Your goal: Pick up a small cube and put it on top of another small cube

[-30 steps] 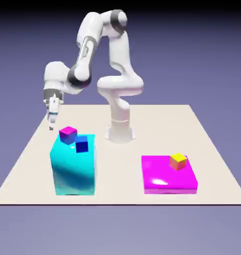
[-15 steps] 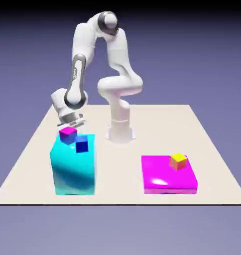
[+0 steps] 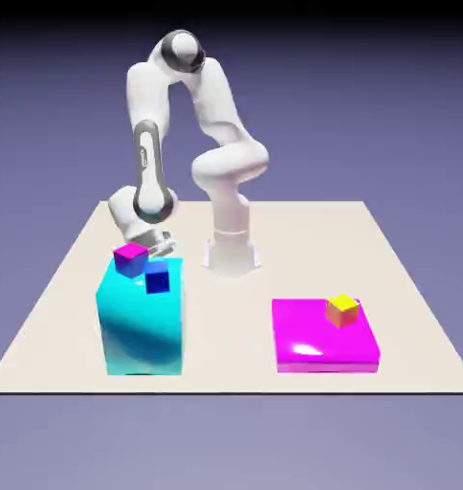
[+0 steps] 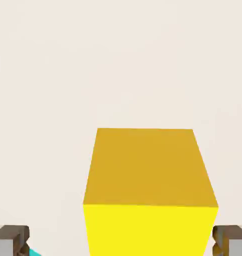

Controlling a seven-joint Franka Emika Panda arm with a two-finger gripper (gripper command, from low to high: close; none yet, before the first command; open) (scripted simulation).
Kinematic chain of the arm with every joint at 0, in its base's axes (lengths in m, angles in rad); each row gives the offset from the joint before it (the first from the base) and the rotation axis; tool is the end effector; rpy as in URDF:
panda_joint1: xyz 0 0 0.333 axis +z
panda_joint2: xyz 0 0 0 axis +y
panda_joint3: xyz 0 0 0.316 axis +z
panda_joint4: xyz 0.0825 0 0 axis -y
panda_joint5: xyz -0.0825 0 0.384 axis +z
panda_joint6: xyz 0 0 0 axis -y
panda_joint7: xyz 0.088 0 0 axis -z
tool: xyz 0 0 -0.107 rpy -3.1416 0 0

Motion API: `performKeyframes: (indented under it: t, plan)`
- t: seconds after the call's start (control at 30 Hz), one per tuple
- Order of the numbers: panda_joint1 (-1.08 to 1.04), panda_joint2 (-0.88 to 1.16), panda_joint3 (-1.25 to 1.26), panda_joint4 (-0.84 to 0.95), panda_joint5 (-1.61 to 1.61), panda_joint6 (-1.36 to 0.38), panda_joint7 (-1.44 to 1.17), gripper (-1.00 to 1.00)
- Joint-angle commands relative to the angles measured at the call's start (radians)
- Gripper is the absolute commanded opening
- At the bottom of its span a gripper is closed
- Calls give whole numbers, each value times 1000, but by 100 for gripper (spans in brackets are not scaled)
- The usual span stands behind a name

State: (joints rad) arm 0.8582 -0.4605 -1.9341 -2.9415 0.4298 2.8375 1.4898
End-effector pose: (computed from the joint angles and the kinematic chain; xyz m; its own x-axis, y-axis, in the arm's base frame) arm 0.1844 -0.2201 0.1311 -0.9055 -0.0613 -0.4198 -0.2387 0.8917 0.3845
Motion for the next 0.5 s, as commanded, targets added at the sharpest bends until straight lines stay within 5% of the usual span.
performKeyframes:
  t: [0.0, 0.13, 0.17, 0.47]
  plan:
    - [36, -12, -36, 1, -7, 17, 3, 0]
    - [149, -51, -149, 3, -27, 70, 12, 0]
    - [149, -51, -149, 3, -27, 70, 12, -100]
    - [-140, 48, 140, -3, 26, -66, -11, -100]
